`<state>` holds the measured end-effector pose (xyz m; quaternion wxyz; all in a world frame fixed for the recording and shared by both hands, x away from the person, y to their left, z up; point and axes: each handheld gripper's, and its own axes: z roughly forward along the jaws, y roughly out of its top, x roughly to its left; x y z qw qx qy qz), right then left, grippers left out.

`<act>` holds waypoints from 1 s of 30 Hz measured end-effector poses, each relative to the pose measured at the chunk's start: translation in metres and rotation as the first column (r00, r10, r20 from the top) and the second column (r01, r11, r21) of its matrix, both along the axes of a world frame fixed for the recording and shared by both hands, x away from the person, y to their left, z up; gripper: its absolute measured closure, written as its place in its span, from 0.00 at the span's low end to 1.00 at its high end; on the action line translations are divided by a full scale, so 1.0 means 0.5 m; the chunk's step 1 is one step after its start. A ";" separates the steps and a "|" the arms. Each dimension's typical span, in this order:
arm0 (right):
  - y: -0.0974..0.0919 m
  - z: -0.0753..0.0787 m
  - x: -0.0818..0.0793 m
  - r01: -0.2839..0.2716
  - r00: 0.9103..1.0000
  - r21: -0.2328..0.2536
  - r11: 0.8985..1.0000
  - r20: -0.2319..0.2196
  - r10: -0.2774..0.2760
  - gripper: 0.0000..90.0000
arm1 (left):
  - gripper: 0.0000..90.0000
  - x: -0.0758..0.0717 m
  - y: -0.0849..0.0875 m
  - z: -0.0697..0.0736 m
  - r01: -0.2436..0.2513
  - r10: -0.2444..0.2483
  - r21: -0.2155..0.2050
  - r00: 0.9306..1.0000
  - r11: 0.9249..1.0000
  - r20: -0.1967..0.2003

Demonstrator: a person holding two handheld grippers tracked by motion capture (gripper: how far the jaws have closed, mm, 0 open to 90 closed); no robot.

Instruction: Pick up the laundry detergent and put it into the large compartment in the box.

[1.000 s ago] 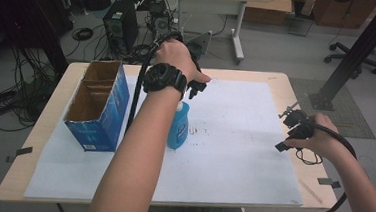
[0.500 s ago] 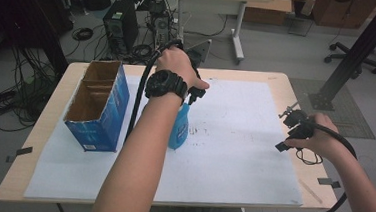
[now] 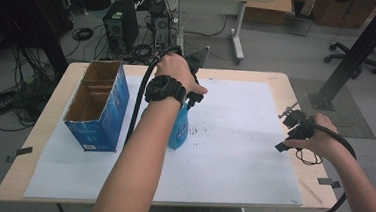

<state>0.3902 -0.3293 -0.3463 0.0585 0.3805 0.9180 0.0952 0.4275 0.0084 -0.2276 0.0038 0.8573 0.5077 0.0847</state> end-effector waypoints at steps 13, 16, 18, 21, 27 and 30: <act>0.000 -0.006 -0.001 0.000 1.000 -0.004 1.000 -0.003 0.000 0.27 | 0.15 0.000 0.003 -0.017 0.001 -0.001 -0.002 1.000 1.000 -0.012; -0.001 -0.006 -0.001 0.002 1.000 -0.005 1.000 -0.003 -0.002 0.27 | 0.15 0.000 0.003 -0.018 -0.001 0.001 -0.002 1.000 1.000 -0.013; -0.001 -0.006 -0.001 0.002 1.000 -0.003 1.000 -0.003 -0.002 0.27 | 0.15 0.001 0.004 -0.019 0.001 -0.001 -0.002 1.000 1.000 -0.013; -0.001 -0.007 -0.001 0.002 1.000 -0.004 1.000 -0.003 -0.002 0.27 | 0.15 0.001 0.002 -0.024 0.005 -0.005 0.003 1.000 1.000 -0.020; 0.000 -0.010 -0.001 0.001 1.000 -0.005 1.000 -0.008 -0.001 0.27 | 0.15 0.001 0.000 -0.033 0.008 -0.008 -0.002 1.000 1.000 -0.026; 0.000 -0.012 0.000 -0.001 1.000 -0.005 1.000 -0.007 0.001 0.27 | 0.15 0.001 -0.001 -0.040 0.009 -0.009 -0.005 1.000 1.000 -0.028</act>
